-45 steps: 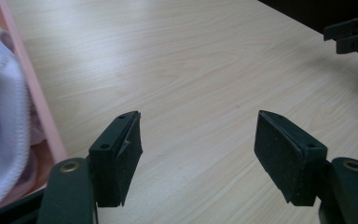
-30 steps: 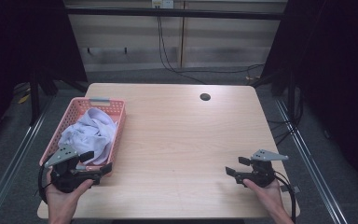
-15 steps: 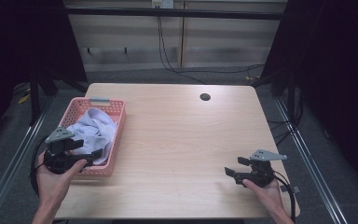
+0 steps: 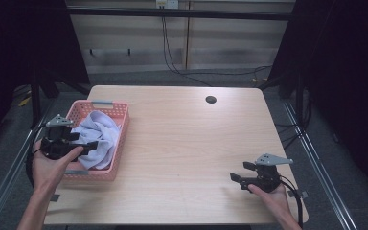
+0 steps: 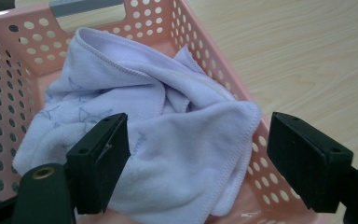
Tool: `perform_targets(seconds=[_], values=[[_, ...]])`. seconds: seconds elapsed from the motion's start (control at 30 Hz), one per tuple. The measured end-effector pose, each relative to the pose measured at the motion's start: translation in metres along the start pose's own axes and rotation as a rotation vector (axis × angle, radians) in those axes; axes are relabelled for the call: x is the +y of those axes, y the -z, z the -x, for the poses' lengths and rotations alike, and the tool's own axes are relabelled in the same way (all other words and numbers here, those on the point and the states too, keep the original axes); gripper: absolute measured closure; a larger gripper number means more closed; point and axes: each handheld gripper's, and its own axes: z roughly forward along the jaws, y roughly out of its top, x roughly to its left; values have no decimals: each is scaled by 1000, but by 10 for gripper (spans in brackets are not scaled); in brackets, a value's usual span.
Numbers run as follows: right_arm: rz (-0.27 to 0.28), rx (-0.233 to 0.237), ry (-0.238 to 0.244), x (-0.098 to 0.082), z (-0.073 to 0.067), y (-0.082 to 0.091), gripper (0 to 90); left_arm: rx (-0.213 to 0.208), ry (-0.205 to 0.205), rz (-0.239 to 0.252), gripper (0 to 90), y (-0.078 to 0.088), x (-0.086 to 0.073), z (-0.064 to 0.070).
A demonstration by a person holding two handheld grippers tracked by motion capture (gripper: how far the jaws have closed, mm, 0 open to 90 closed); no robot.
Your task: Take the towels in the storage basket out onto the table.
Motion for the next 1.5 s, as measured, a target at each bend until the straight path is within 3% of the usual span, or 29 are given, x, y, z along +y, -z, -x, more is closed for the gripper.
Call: perform_targets(seconds=[0.1, 0.3, 0.47, 0.5, 0.67, 0.77, 0.9, 1.03, 1.1, 1.17, 1.37, 1.5], values=[[0, -1, -2, 0, 0, 0, 249, 8, -16, -49, 202, -10, 5, -4], [-5, 3, 0, 0, 1, 0, 248, -8, -28, -64, 196, -19, 11, -13], [-9, 3, -2, 0, 1, 0, 247, -16, -27, -152, 194, -35, 15, -16], [-5, 2, 1, 0, 1, 0, 246, -11, -50, -192, 195, -43, 15, -17], [-10, 1, -4, 0, 1, -1, 246, -15, -62, -248, 191, -54, 18, -19], [-11, -7, -3, 0, 0, -1, 249, 25, -103, -319, 197, -59, 23, -16], [-2, -9, -2, 0, 1, 0, 250, 36, -125, -377, 180, -72, 21, -16], [-7, -5, -2, 0, 1, 0, 250, 23, -102, -408, 156, -80, 21, -19], [-7, -4, -2, 0, 1, 0, 250, 2, -62, -432, 150, -84, 22, -23], [-11, -5, 2, 0, 1, 0, 250, -10, -48, -434, 148, -86, 22, -27], [-18, -12, -5, 0, 1, -1, 274, -2, -69, -451, 133, -92, 19, -25], [-29, -3, -7, 0, 0, -2, 274, 11, -79, -478, 76, -100, 17, -23]])
